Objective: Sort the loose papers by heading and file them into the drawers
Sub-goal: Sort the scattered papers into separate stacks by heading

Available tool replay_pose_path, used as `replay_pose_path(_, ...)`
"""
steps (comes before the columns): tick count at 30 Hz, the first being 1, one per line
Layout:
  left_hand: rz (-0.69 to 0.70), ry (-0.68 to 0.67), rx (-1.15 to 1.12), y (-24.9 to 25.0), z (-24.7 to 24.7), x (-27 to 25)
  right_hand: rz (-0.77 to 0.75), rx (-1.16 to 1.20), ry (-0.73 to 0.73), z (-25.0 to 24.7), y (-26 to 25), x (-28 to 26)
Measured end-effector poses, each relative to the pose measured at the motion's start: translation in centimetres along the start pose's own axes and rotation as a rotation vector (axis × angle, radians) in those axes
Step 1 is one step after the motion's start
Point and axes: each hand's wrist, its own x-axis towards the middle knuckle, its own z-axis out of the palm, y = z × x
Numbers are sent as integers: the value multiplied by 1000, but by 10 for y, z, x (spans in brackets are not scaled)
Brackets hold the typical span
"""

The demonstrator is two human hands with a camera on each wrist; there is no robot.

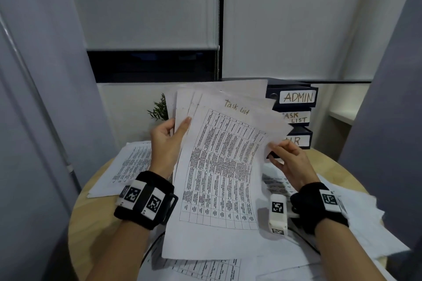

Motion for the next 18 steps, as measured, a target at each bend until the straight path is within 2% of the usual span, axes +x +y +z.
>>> replay_pose_path(4, 36, -22, 49, 3, 5, -3, -25, -13, 3, 2, 0, 1)
replay_pose_path(7, 151, 4, 120, 2, 8, -2, -60, 10, 21, 1, 0, 1)
replay_pose_path(11, 247, -38, 184, 1, 4, 1, -73, 66, 3, 1, 1, 1)
replay_pose_path(13, 196, -52, 215, 1, 2, 3, -71, 80, -2, 1, 1, 1)
replay_pose_path(15, 100, -69, 130, 6, 3, 1, -63, 85, -2, 1, 1, 1)
replay_pose_path(18, 31, -118, 39, 10, 4, -2, -50, 86, 7, 1, 1, 2)
